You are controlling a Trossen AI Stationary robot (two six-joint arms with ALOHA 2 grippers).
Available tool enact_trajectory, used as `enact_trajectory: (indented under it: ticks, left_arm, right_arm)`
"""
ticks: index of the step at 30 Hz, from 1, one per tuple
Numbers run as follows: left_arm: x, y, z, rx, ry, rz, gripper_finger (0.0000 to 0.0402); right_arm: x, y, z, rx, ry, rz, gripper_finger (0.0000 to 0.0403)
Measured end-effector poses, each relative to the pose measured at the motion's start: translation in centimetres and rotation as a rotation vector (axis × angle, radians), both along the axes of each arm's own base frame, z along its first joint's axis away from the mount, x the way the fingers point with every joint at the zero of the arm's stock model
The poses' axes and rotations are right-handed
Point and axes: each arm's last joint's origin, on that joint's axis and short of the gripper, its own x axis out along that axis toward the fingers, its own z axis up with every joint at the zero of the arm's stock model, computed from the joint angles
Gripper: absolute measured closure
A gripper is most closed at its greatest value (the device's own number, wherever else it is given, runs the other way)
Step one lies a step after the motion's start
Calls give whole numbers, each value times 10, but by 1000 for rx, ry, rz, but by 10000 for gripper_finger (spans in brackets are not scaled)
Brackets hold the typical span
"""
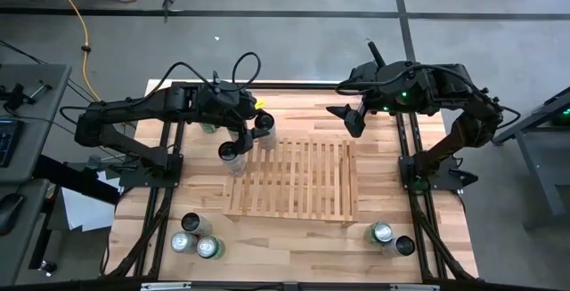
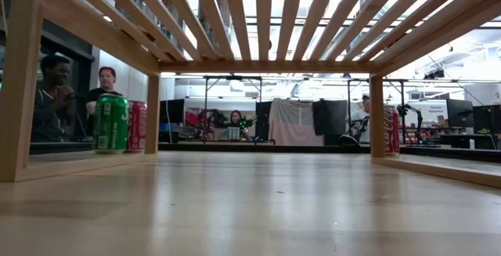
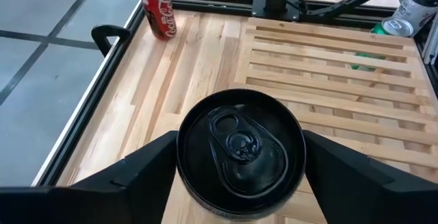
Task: Place canned beverage on shelf
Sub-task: Put the top right white yellow soda can on the shelf, then put the white yellow soda can aligned with other white yellow soda can on the shelf
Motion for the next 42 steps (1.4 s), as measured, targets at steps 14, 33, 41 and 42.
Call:
enact_trajectory:
  ticks: [14,33,41,42]
  left_arm:
    - [-1,-1,6,-30,-22,-24,102]
    - [-10,-2,23,16,-84,-48,100]
    - [-50,-6,77,37,-291,-45,100]
    - [-60,-7,87,36,-332,-42,100]
  right_arm:
    - [0,0,0,0,-1,0,53]
    - [0,0,0,-2,0,1,53]
    - [0,-1,0,-3,0,-1,53]
    - [0,-1,0,-3,0,-2,53]
